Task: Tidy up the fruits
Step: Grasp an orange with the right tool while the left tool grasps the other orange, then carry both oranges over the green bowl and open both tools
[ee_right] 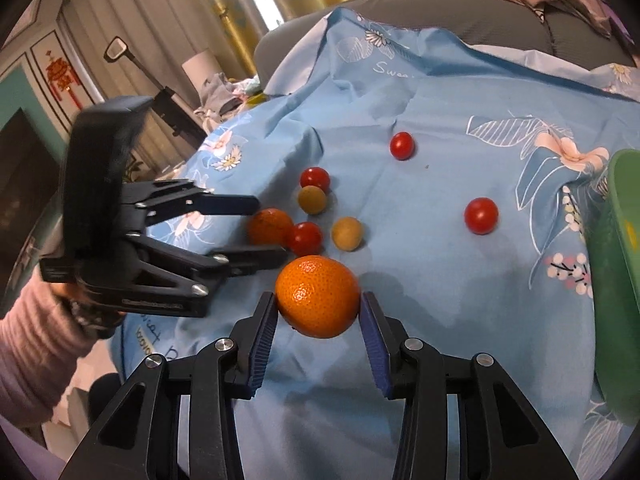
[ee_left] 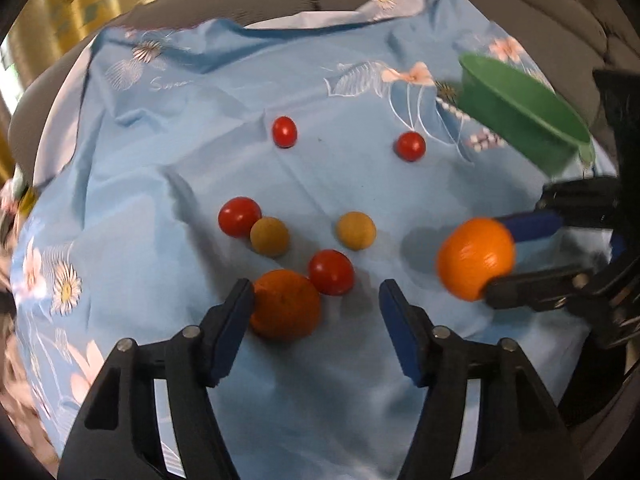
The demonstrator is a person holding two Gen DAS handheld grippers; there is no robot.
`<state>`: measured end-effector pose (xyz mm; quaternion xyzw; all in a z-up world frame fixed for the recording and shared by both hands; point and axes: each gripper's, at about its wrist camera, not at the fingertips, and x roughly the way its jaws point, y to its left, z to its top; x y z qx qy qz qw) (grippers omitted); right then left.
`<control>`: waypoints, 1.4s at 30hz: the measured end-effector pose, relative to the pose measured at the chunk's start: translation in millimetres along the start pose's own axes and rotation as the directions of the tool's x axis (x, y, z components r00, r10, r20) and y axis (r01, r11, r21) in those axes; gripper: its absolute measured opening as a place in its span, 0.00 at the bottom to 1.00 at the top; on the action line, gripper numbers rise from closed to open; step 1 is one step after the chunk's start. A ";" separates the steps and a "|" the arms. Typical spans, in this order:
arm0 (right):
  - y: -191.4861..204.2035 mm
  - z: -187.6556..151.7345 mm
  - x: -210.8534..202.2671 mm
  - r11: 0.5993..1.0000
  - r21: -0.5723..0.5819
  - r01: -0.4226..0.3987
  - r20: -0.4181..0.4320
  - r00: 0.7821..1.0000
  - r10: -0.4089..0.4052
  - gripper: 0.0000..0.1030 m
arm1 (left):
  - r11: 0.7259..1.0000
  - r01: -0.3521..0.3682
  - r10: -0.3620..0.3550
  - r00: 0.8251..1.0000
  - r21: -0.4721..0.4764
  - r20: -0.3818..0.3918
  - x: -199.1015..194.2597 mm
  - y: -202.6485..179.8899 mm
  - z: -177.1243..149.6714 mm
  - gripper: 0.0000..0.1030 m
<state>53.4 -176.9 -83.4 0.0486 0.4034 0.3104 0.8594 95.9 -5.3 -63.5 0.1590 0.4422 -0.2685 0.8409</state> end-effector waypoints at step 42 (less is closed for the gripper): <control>-29.2 -2.7 -105.8 0.988 0.095 0.122 0.240 0.960 -0.141 0.42 | 0.999 -0.052 0.050 0.987 0.008 0.155 -46.2 -81.7 73.2 0.40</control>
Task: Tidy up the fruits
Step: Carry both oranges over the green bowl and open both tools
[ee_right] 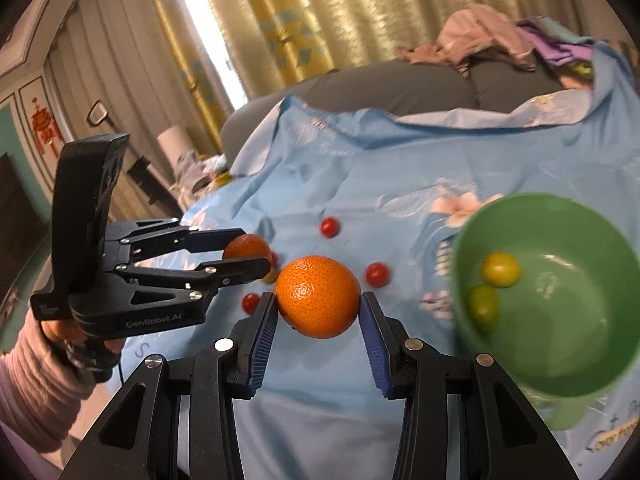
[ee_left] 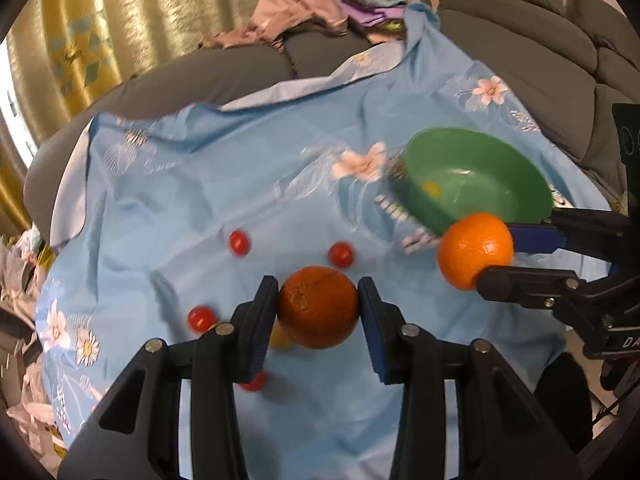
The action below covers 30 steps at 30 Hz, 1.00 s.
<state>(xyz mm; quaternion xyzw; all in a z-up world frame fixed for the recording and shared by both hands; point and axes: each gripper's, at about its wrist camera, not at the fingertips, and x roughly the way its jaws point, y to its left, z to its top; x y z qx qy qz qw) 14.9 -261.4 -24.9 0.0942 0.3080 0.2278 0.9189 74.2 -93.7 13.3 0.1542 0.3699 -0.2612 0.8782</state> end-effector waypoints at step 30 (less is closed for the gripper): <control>-99.2 -14.2 -49.5 0.943 0.159 0.292 0.011 0.955 -0.297 0.43 | 0.977 0.053 -0.053 0.999 0.205 -0.004 63.8 -123.3 53.2 0.42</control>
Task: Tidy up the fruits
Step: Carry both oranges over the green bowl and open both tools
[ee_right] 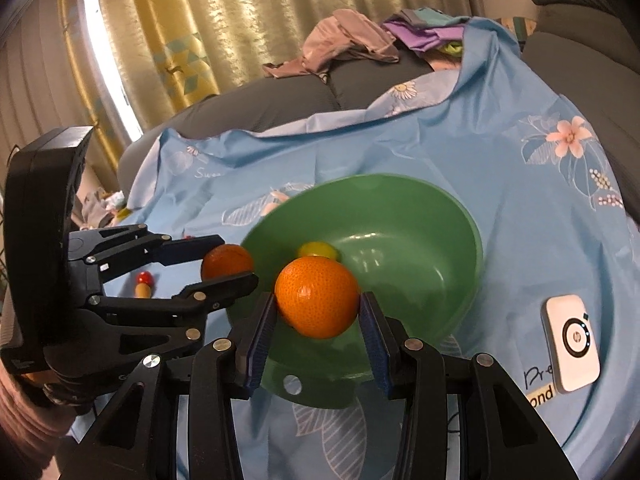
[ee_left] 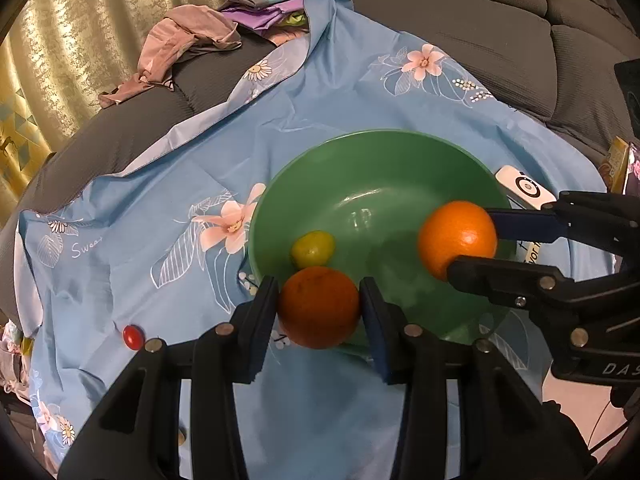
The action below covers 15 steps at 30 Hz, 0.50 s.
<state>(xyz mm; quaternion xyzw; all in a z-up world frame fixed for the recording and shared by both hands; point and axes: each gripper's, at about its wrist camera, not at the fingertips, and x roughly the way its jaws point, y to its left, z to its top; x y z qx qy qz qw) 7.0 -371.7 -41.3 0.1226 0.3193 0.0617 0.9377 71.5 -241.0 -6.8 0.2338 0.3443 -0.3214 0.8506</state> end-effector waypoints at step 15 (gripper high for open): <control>6.4 1.4 -17.5 1.000 0.005 -0.001 0.034 0.999 0.001 0.43 | 0.996 -0.092 0.092 0.993 0.000 0.068 -31.5 2.3 -3.6 0.71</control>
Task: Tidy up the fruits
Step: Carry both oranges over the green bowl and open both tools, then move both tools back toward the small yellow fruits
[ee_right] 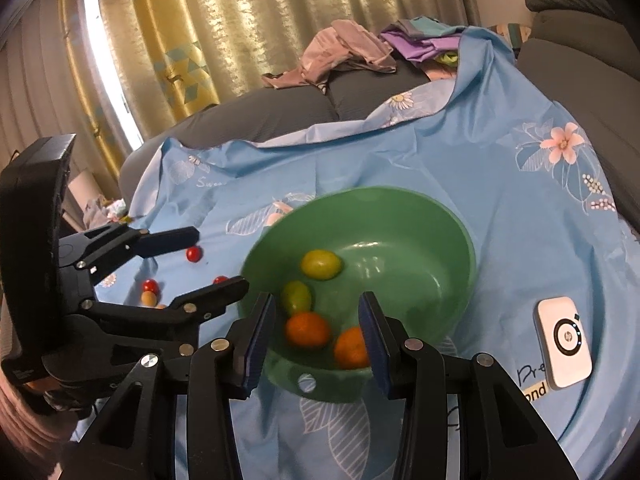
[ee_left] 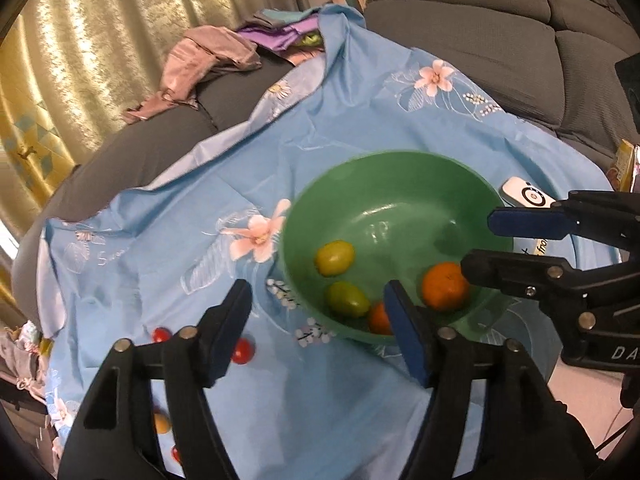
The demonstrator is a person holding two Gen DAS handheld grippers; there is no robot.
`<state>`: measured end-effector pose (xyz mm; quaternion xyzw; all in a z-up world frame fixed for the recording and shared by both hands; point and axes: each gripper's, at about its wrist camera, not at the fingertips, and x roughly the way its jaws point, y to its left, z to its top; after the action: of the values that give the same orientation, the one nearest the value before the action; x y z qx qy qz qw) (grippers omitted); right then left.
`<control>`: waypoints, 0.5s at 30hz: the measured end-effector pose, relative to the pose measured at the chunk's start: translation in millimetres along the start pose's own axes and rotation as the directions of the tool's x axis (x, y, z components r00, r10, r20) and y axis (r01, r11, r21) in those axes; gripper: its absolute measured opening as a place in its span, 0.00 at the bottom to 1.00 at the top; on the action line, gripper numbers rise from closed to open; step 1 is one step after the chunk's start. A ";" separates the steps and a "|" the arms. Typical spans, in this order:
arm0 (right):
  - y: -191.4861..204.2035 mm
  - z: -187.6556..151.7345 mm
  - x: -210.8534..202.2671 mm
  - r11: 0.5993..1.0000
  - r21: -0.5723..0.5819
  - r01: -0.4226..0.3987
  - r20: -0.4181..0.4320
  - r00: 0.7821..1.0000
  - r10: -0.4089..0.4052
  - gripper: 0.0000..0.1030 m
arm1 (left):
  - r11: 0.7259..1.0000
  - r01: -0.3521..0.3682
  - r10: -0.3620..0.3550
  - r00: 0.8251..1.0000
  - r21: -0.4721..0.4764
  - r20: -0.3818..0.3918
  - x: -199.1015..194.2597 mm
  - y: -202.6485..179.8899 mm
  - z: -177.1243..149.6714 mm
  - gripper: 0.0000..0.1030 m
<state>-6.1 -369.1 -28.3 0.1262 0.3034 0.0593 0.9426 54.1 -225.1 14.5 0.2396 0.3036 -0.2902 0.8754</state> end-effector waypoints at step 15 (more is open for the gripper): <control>56.7 1.2 -25.1 0.986 -0.084 -0.146 0.016 0.989 0.148 0.45 | 0.968 -0.205 0.216 0.975 -0.145 0.058 -84.2 35.8 -32.0 0.94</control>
<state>-27.7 -319.7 2.1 0.1100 0.2799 0.1397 0.9434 10.4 -149.8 57.2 0.1986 0.2635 -0.1826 0.9262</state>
